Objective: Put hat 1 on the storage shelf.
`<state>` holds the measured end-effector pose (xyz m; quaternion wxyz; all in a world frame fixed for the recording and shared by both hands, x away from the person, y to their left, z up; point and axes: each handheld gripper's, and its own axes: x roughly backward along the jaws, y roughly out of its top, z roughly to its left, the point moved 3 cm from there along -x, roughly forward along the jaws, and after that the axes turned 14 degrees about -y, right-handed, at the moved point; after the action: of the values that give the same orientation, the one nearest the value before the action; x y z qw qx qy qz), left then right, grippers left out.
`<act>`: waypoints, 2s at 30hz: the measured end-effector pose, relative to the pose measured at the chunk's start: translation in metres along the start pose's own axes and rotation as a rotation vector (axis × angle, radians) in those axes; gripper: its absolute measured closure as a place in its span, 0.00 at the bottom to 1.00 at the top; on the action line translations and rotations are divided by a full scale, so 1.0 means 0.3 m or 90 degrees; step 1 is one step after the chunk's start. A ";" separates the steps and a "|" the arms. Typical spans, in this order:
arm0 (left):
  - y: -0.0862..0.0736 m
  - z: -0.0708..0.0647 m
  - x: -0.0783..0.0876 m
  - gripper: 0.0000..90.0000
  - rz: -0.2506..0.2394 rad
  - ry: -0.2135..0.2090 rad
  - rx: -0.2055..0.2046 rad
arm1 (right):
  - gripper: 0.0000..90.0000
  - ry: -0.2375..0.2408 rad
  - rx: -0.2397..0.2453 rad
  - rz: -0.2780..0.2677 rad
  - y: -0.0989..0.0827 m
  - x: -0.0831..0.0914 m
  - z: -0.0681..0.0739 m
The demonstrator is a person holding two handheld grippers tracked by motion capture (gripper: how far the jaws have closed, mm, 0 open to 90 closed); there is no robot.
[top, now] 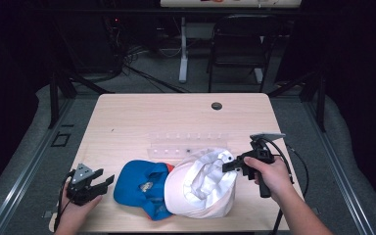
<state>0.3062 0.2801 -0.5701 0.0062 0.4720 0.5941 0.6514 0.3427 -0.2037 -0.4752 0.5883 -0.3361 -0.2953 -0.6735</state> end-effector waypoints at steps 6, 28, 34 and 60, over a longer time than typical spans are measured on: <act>0.000 0.000 0.000 0.53 0.000 0.000 0.000 | 0.89 0.032 -0.014 -0.006 0.001 0.022 0.035; 0.000 -0.003 -0.003 0.53 -0.007 -0.002 -0.002 | 0.90 0.129 -0.001 -0.022 -0.009 0.153 0.202; 0.001 -0.008 -0.002 0.51 -0.003 -0.004 -0.003 | 0.90 0.142 -0.009 -0.044 0.003 0.218 0.213; 0.000 -0.021 -0.009 0.46 -0.010 -0.014 -0.009 | 0.90 0.165 -0.007 -0.107 0.121 0.355 0.368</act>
<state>0.3038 0.2736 -0.5708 0.0212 0.4746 0.5927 0.6504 0.3815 -0.1842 -0.3235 0.5614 -0.2236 -0.2403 -0.7596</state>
